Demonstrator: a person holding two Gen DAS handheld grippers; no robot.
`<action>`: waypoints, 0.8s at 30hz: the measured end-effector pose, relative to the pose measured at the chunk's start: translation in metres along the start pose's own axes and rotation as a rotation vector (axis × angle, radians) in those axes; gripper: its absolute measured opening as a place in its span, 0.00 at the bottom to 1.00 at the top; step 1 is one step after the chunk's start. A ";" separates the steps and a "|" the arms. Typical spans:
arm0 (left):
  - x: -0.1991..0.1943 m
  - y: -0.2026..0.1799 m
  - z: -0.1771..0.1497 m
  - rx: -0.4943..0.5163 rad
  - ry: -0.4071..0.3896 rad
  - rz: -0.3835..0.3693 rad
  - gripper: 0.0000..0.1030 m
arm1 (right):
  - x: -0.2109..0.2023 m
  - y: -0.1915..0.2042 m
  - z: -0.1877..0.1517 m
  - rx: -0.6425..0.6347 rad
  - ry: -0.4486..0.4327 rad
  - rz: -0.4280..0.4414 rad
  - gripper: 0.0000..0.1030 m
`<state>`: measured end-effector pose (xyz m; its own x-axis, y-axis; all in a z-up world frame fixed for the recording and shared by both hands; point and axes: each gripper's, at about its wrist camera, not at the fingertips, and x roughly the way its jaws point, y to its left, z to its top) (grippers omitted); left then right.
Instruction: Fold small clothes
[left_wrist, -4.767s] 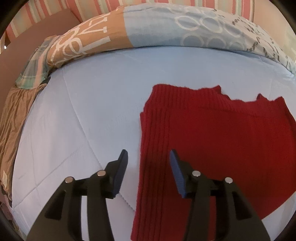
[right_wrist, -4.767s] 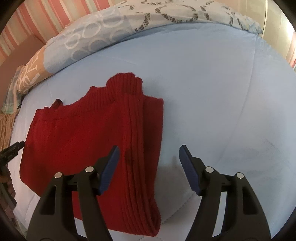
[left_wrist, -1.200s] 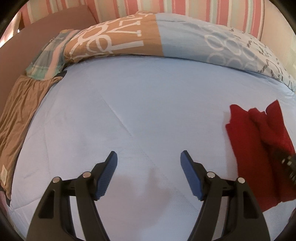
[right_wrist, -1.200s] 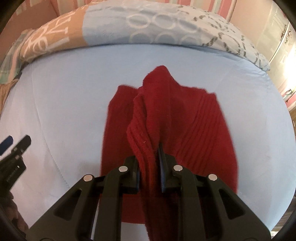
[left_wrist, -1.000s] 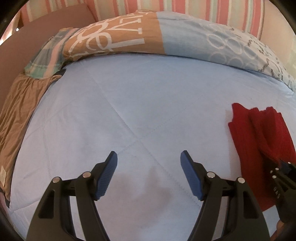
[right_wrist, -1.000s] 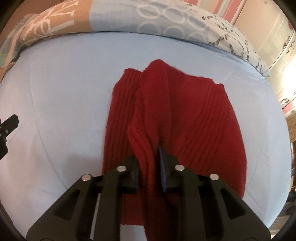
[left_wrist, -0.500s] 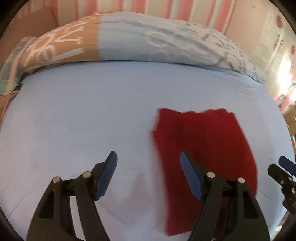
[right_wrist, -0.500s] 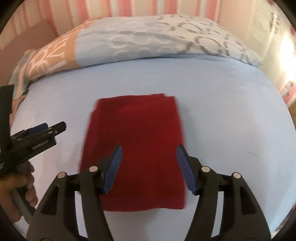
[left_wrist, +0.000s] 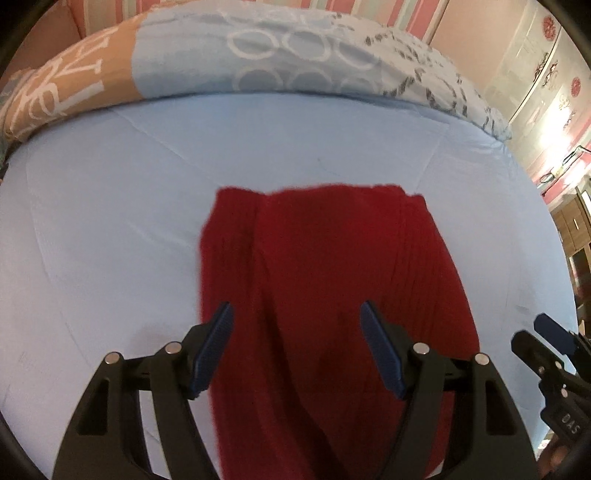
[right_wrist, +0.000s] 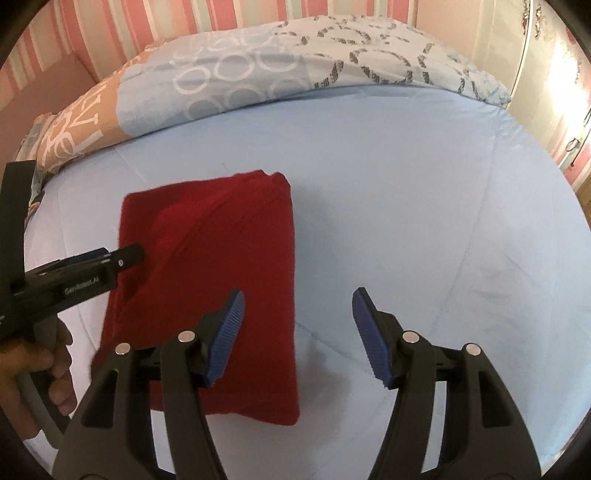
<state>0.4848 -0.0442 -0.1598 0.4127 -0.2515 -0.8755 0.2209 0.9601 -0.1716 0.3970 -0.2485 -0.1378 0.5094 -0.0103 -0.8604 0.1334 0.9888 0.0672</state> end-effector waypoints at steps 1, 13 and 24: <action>0.005 -0.002 -0.001 -0.006 0.019 0.007 0.69 | 0.004 -0.004 0.001 0.002 0.005 0.006 0.60; 0.027 -0.012 0.006 -0.064 0.093 -0.048 0.32 | 0.020 -0.027 0.005 0.024 0.027 0.038 0.64; -0.021 -0.025 0.016 0.032 -0.022 0.008 0.24 | 0.016 -0.022 0.011 0.012 0.015 0.045 0.65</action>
<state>0.4847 -0.0649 -0.1295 0.4341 -0.2469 -0.8664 0.2454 0.9578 -0.1500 0.4116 -0.2719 -0.1470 0.5026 0.0368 -0.8637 0.1203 0.9864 0.1120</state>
